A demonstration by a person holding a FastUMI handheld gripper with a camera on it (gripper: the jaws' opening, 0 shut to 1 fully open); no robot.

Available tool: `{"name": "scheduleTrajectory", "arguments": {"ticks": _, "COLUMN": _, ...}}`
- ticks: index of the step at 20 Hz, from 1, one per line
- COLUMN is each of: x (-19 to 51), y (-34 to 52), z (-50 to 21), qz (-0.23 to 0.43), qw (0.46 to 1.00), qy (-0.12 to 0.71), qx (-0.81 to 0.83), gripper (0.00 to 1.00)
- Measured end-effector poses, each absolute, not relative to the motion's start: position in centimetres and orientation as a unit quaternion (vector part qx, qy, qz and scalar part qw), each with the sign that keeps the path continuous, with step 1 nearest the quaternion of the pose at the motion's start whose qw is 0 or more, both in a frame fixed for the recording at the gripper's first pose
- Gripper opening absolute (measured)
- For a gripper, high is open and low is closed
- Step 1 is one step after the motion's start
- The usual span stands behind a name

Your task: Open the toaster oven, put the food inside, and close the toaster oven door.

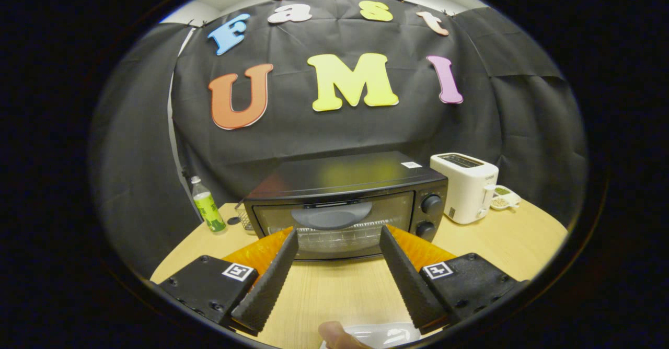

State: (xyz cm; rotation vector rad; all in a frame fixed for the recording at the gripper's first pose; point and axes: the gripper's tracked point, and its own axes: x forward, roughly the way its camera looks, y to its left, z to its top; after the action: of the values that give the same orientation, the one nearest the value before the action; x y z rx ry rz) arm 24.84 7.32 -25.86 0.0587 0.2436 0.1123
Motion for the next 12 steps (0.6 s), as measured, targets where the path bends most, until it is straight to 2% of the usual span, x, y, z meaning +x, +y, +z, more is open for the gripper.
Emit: {"name": "scheduleTrajectory", "arguments": {"ticks": 12, "x": 17.0, "y": 2.2, "z": -16.0, "qz": 0.025, "qw": 0.998, "qy": 0.057, "qx": -0.023, "gripper": 1.00}}
